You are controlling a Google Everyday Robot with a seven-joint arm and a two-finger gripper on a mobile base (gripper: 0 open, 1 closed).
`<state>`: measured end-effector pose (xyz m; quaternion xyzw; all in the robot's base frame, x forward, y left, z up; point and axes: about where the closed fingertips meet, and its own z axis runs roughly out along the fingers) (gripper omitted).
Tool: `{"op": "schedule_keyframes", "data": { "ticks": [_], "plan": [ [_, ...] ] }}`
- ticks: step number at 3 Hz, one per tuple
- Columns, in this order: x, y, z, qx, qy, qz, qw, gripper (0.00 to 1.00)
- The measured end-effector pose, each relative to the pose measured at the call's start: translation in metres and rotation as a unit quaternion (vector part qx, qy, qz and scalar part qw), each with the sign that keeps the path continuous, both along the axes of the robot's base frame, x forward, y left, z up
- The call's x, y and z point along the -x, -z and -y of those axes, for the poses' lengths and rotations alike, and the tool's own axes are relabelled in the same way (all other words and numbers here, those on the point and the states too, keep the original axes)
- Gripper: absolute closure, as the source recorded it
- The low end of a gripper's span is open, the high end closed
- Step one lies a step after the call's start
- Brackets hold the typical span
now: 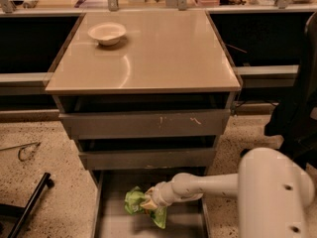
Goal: Pick green rice chip bag from bottom drawer and place on counter
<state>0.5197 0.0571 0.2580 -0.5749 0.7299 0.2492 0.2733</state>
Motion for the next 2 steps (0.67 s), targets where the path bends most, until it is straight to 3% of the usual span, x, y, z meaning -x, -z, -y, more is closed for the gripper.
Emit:
{"op": "schedule_keyframes", "data": {
  "ticks": [1, 2],
  "plan": [
    [-0.007, -0.1, 0.003, -0.034, -0.001, 0.06, 0.9976, 1.0],
    [-0.007, -0.166, 0.005, -0.026, -0.008, 0.107, 0.9939, 1.0]
  ]
}}
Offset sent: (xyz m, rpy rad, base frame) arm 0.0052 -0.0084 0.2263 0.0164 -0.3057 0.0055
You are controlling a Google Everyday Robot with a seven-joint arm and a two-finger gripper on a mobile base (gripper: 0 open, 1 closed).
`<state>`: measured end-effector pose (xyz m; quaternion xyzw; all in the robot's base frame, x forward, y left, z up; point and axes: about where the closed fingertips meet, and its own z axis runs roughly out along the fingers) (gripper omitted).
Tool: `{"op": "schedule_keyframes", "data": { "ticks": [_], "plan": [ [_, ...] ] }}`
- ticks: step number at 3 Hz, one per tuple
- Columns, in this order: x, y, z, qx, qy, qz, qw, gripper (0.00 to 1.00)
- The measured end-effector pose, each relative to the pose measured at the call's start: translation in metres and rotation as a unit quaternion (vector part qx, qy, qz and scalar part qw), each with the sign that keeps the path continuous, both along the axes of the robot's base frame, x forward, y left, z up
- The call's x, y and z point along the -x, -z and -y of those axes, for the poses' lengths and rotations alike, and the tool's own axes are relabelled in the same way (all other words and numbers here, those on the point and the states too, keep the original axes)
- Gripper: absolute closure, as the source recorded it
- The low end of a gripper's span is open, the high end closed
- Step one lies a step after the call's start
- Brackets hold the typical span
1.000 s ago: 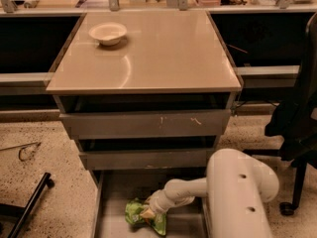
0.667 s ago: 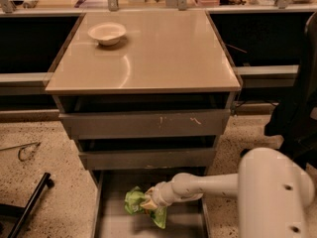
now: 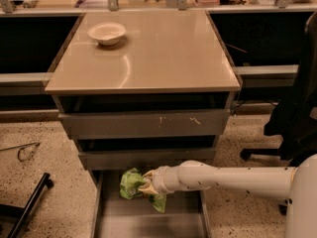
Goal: Pick green rice chip bag from bottom drawer and place on counter
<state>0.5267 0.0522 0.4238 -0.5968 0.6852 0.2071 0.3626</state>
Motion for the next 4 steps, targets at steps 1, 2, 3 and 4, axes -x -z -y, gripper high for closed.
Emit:
{"op": "schedule_keyframes", "data": {
  "ticks": [1, 2, 3, 4],
  "plan": [
    [0.0, 0.0, 0.0, 0.0, 0.0, 0.0, 1.0, 1.0],
    [0.005, -0.054, -0.014, -0.017, -0.008, 0.036, 0.9992, 1.0],
    [0.018, -0.159, -0.022, -0.037, -0.028, 0.099, 0.994, 1.0],
    [0.027, -0.265, -0.043, -0.06, -0.052, 0.166, 0.9829, 1.0]
  ]
}}
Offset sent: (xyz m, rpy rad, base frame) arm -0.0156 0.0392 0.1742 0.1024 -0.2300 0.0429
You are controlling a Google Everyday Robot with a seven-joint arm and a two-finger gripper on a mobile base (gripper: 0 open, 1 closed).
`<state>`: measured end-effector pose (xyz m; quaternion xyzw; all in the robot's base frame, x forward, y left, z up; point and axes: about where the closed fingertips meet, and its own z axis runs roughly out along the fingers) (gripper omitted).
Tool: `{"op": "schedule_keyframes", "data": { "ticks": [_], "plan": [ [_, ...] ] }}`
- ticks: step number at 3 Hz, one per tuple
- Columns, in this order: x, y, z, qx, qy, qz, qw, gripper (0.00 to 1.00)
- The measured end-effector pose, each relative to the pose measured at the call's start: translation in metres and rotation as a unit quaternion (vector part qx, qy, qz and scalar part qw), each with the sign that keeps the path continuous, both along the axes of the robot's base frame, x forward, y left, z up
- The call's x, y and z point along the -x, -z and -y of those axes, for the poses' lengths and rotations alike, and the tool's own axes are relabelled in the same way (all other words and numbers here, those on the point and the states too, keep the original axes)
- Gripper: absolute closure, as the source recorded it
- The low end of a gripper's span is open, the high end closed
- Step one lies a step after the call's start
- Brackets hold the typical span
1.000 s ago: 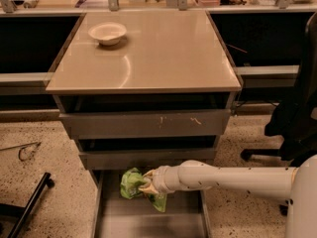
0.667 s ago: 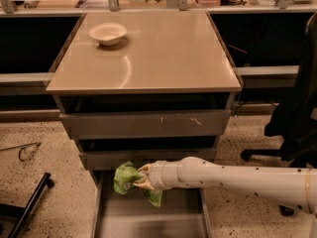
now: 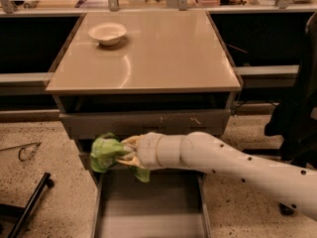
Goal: Pick green rice chip bag from bottom drawer and place on counter
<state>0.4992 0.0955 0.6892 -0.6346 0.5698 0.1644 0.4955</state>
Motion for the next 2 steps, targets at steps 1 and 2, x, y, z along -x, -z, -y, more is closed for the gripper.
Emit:
{"op": "schedule_keyframes", "data": {
  "ticks": [1, 2],
  "plan": [
    [0.0107, -0.0222, -0.0232, -0.013, -0.02, 0.013, 0.9996, 1.0],
    [0.0106, -0.0218, -0.0228, -0.013, -0.019, 0.013, 0.9996, 1.0]
  ]
}}
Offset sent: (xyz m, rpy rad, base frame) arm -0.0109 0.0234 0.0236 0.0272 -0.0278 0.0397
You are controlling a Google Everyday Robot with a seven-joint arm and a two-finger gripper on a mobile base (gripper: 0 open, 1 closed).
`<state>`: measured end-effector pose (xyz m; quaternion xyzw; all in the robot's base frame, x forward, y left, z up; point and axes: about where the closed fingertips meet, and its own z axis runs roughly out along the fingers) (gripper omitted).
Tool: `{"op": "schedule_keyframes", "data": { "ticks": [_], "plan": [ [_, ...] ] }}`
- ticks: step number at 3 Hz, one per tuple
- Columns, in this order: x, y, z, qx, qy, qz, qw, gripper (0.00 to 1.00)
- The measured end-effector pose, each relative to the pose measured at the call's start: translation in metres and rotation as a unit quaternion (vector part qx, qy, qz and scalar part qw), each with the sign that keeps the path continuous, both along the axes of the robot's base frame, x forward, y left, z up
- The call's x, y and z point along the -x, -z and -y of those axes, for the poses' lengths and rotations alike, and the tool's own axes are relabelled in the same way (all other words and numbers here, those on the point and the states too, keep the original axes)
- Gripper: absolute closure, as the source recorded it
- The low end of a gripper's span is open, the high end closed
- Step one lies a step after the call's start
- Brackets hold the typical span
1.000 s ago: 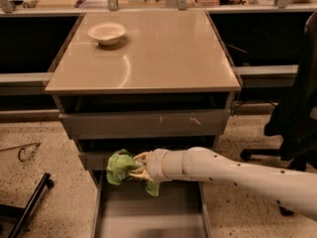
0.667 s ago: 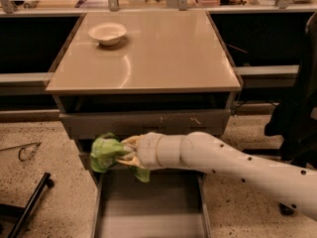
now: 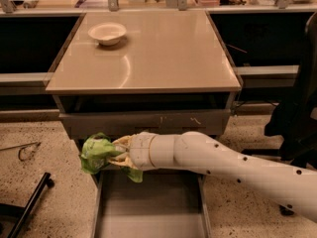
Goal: Pick green rice chip bag from bottom drawer and place on counter
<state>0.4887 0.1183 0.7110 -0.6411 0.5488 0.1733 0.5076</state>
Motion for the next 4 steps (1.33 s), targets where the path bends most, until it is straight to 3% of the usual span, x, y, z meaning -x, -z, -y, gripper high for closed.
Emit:
{"op": "schedule_keyframes", "data": {
  "ticks": [1, 2, 3, 4],
  "plan": [
    [-0.007, -0.047, -0.011, 0.012, -0.008, 0.038, 0.9992, 1.0],
    [-0.017, -0.153, -0.045, 0.037, -0.032, 0.124, 0.9911, 1.0],
    [-0.043, -0.235, -0.067, 0.062, -0.043, 0.189, 0.9791, 1.0],
    [-0.051, -0.268, -0.077, 0.046, -0.044, 0.208, 0.9762, 1.0]
  ]
}}
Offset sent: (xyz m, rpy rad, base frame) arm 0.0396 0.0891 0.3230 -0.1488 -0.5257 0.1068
